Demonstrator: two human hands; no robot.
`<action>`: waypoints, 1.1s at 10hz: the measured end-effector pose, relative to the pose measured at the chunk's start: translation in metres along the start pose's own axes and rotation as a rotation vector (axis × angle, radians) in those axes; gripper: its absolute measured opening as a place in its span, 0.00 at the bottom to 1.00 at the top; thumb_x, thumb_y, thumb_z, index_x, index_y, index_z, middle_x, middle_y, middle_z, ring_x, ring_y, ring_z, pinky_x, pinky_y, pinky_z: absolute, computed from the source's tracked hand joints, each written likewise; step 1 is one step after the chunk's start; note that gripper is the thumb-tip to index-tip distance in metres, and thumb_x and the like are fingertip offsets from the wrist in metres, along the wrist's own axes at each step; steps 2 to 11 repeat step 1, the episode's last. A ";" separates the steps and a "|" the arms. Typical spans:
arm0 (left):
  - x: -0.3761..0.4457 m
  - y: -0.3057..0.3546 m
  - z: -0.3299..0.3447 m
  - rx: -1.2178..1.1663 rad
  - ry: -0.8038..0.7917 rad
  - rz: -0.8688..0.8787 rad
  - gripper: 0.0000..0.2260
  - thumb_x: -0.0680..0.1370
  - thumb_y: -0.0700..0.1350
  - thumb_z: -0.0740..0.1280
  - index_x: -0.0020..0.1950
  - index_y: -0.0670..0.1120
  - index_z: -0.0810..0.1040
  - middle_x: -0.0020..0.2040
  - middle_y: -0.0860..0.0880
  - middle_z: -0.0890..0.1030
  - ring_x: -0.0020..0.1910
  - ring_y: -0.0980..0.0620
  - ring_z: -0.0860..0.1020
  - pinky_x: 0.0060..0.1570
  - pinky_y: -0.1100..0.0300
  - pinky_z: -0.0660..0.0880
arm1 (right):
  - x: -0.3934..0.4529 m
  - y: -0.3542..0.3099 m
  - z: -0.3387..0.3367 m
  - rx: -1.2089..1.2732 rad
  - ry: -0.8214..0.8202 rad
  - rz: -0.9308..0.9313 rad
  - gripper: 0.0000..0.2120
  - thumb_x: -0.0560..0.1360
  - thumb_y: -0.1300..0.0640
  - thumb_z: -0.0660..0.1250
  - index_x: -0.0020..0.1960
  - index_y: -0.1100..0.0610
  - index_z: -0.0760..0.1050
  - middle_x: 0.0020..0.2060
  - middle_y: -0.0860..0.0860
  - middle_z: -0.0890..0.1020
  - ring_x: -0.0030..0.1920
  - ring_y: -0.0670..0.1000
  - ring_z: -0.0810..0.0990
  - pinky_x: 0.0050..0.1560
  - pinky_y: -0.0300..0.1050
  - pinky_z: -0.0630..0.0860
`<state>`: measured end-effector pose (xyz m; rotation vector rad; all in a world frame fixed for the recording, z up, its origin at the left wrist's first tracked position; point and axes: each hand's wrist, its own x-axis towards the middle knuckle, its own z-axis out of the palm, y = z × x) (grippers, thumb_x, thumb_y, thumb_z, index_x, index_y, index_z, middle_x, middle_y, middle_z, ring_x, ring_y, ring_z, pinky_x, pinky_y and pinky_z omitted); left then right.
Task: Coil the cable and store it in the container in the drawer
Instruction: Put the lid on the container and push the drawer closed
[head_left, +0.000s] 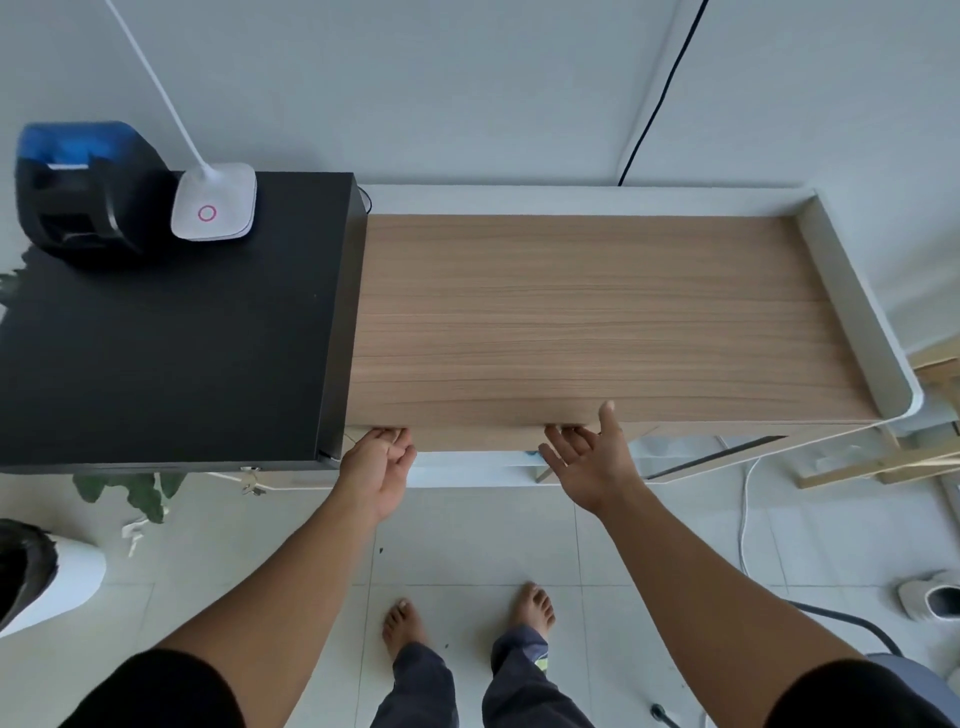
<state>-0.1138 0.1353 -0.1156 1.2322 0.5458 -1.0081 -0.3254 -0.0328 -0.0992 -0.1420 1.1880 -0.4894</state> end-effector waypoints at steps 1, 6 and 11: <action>-0.004 0.000 0.000 0.168 0.006 0.014 0.23 0.80 0.26 0.55 0.74 0.38 0.70 0.67 0.43 0.77 0.69 0.45 0.75 0.68 0.52 0.71 | -0.006 -0.002 0.005 -0.185 0.023 0.001 0.33 0.80 0.35 0.63 0.71 0.61 0.71 0.69 0.53 0.77 0.64 0.57 0.82 0.59 0.58 0.79; -0.004 0.000 0.000 0.168 0.006 0.014 0.23 0.80 0.26 0.55 0.74 0.38 0.70 0.67 0.43 0.77 0.69 0.45 0.75 0.68 0.52 0.71 | -0.006 -0.002 0.005 -0.185 0.023 0.001 0.33 0.80 0.35 0.63 0.71 0.61 0.71 0.69 0.53 0.77 0.64 0.57 0.82 0.59 0.58 0.79; -0.004 0.000 0.000 0.168 0.006 0.014 0.23 0.80 0.26 0.55 0.74 0.38 0.70 0.67 0.43 0.77 0.69 0.45 0.75 0.68 0.52 0.71 | -0.006 -0.002 0.005 -0.185 0.023 0.001 0.33 0.80 0.35 0.63 0.71 0.61 0.71 0.69 0.53 0.77 0.64 0.57 0.82 0.59 0.58 0.79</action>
